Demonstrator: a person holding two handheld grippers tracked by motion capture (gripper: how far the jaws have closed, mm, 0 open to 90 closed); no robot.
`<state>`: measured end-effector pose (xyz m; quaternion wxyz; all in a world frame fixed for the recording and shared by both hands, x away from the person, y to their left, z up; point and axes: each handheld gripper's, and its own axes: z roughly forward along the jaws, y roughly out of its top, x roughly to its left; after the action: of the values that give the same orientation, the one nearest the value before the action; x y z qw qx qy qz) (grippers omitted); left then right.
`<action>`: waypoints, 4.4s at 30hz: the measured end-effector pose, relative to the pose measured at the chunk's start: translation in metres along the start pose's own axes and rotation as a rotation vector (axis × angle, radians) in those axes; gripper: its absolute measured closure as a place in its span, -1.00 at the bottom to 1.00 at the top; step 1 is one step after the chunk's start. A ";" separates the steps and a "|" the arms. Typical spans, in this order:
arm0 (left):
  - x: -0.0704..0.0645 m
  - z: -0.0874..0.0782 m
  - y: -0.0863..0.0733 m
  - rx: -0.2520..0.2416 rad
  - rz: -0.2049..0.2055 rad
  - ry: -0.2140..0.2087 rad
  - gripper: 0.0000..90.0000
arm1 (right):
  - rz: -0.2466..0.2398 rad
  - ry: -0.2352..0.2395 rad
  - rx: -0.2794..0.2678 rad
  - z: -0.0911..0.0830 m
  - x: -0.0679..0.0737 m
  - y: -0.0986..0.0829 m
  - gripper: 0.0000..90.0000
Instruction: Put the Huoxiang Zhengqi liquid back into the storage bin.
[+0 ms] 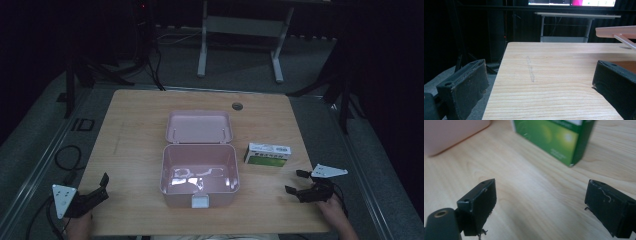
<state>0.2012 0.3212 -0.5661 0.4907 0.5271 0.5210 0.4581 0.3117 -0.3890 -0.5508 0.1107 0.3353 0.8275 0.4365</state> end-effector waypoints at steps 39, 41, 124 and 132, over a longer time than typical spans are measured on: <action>0.000 0.000 0.000 0.000 0.003 -0.003 -1.00 | -0.313 0.134 0.599 0.015 0.023 0.061 -0.77; 0.000 0.000 0.000 -0.001 0.001 -0.003 -1.00 | -0.323 0.138 0.623 0.016 0.025 0.065 -0.77; 0.000 0.000 0.000 0.000 0.001 -0.007 -1.00 | -0.629 0.255 0.935 0.067 0.085 0.172 -0.66; 0.000 0.000 0.000 0.001 0.003 -0.008 -1.00 | -0.651 0.241 0.904 0.060 0.080 0.190 -0.66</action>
<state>0.2014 0.3214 -0.5661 0.4920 0.5299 0.5184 0.4565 0.3675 -0.2231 -0.4267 -0.0102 0.0248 0.9995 0.0176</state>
